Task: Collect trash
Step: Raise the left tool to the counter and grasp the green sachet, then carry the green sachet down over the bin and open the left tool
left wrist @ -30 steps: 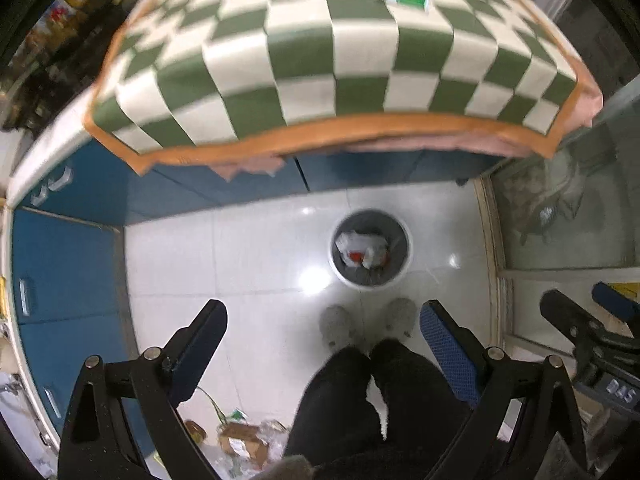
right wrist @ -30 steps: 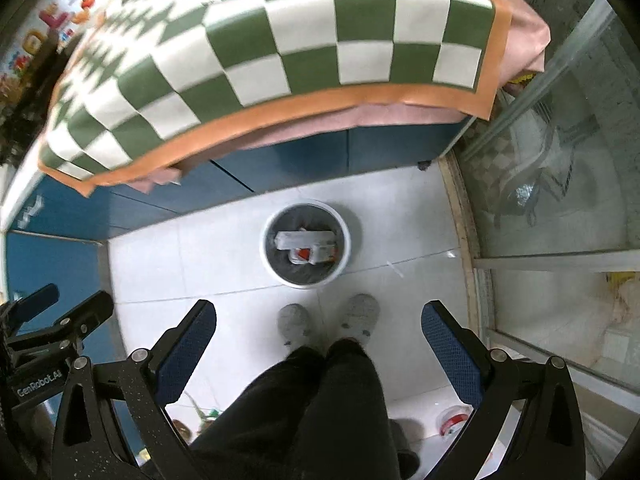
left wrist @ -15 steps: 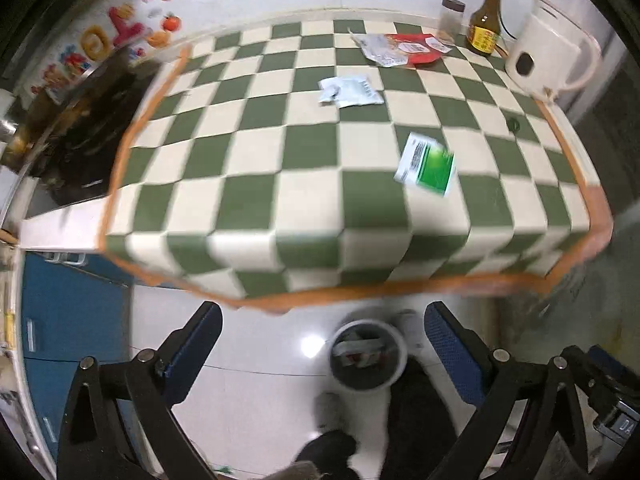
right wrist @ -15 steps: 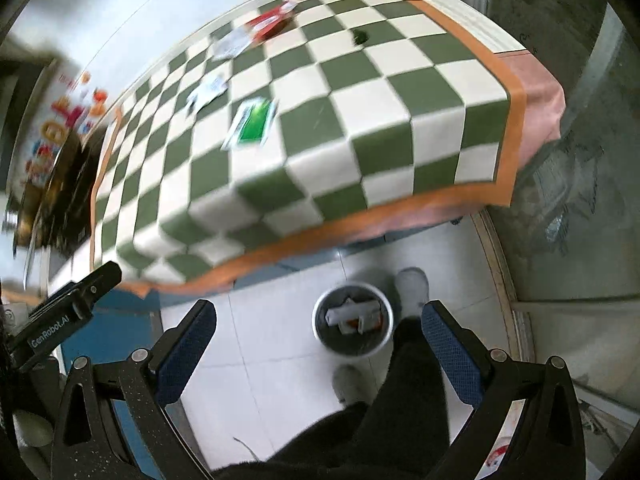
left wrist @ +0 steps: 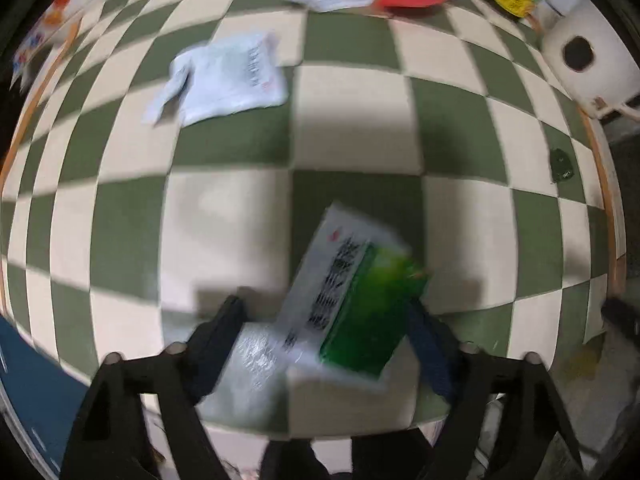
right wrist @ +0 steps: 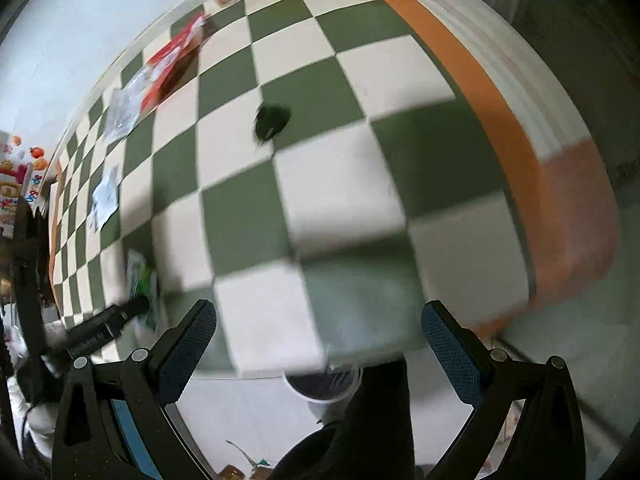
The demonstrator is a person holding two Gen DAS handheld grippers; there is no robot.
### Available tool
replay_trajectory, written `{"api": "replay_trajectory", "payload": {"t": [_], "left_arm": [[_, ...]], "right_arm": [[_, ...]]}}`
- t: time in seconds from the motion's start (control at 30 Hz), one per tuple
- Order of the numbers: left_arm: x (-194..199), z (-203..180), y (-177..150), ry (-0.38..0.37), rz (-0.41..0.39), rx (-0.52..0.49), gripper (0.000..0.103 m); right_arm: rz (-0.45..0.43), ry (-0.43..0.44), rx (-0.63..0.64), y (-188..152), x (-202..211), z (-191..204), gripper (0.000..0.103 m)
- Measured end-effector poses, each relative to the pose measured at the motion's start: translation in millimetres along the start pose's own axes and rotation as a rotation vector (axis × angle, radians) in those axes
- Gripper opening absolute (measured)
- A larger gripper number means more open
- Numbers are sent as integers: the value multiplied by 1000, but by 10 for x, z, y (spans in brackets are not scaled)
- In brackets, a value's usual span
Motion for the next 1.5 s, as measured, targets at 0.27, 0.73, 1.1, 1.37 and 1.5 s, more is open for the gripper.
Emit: {"api": "replay_trajectory", "payload": {"t": [0.27, 0.73, 1.1, 1.37, 1.5], "left_arm": [[143, -132, -55, 75, -23, 6, 0], [790, 356, 61, 204, -202, 125, 0], [1427, 592, -635, 7, -326, 79, 0], [1356, 678, -1703, -10, -311, -40, 0], [955, 677, -2154, -30, -202, -72, 0]], "right_arm": [[-19, 47, -12, 596, -186, 43, 103], [-141, 62, 168, 911, -304, 700, 17], [-227, 196, 162, -614, 568, 970, 17], [-213, 184, 86, -2229, 567, 929, 17], [-132, 150, 44, -2831, 192, 801, 17]]}}
Point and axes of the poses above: each gripper's, at about its wrist camera, not at the fingertips, and x roughly against the way its jaws point, z to its left, y to its top, the point moved 8 cm from there along -x, roughly the way its jaws point
